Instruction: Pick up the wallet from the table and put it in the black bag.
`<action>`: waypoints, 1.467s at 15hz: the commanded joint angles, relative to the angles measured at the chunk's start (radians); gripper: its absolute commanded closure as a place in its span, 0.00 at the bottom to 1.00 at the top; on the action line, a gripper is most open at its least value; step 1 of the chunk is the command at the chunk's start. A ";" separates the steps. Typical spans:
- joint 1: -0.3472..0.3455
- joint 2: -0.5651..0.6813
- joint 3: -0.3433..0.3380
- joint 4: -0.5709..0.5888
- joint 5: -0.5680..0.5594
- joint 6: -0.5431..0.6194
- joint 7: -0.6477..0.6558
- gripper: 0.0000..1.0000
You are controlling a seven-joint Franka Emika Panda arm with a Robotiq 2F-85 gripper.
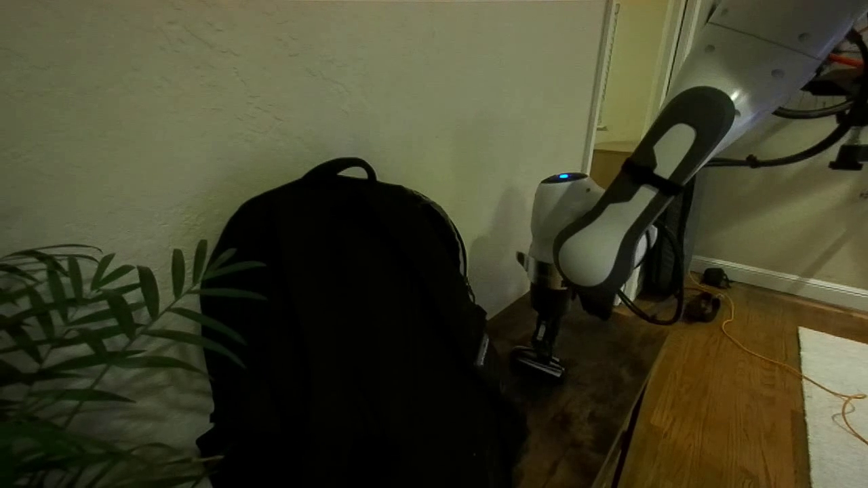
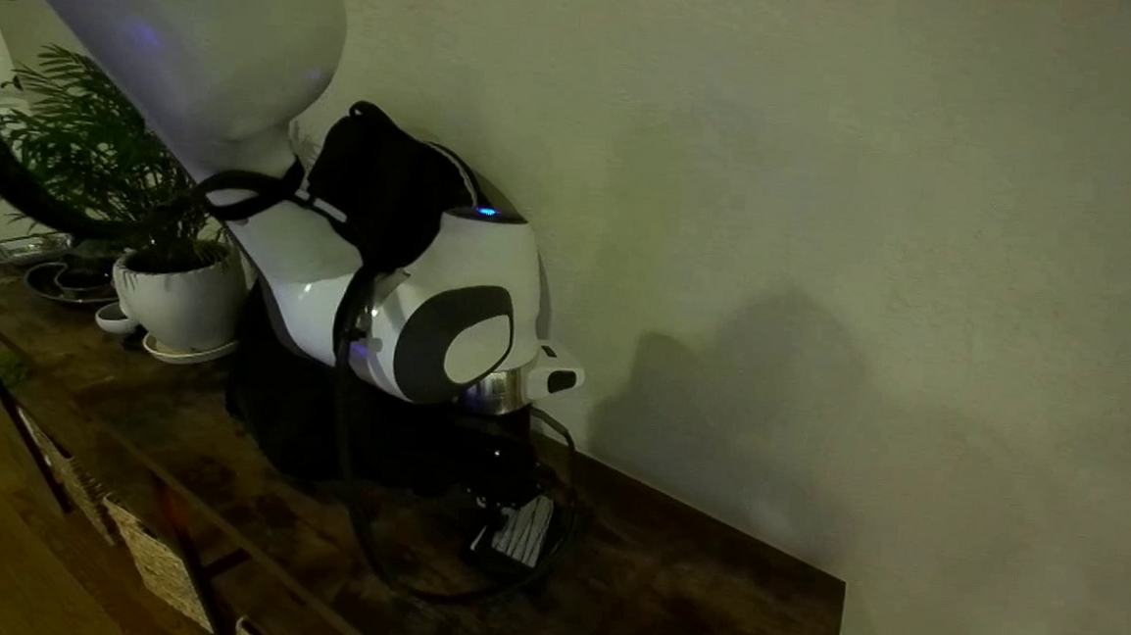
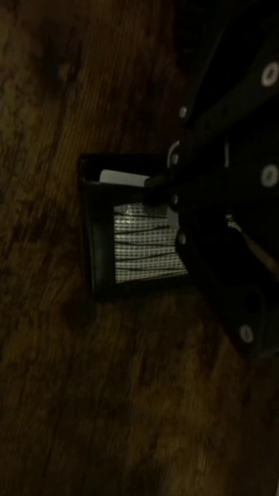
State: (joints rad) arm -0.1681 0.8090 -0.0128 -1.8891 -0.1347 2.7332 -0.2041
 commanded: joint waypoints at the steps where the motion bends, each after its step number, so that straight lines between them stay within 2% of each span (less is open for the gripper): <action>1: -0.127 -0.073 0.123 -0.034 0.113 -0.094 -0.116 0.97; 4: -0.211 -0.071 0.179 0.000 0.224 -0.165 -0.192 0.97; 8: -0.286 -0.037 0.195 0.055 0.326 -0.236 -0.272 0.97; 13: -0.319 0.007 0.172 0.122 0.397 -0.340 -0.311 0.97; 17: -0.316 0.033 0.159 0.163 0.420 -0.385 -0.317 0.97; 22: -0.313 0.007 0.180 0.177 0.447 -0.440 -0.332 0.97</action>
State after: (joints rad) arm -0.4719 0.8379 0.1502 -1.7201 0.2699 2.3455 -0.4997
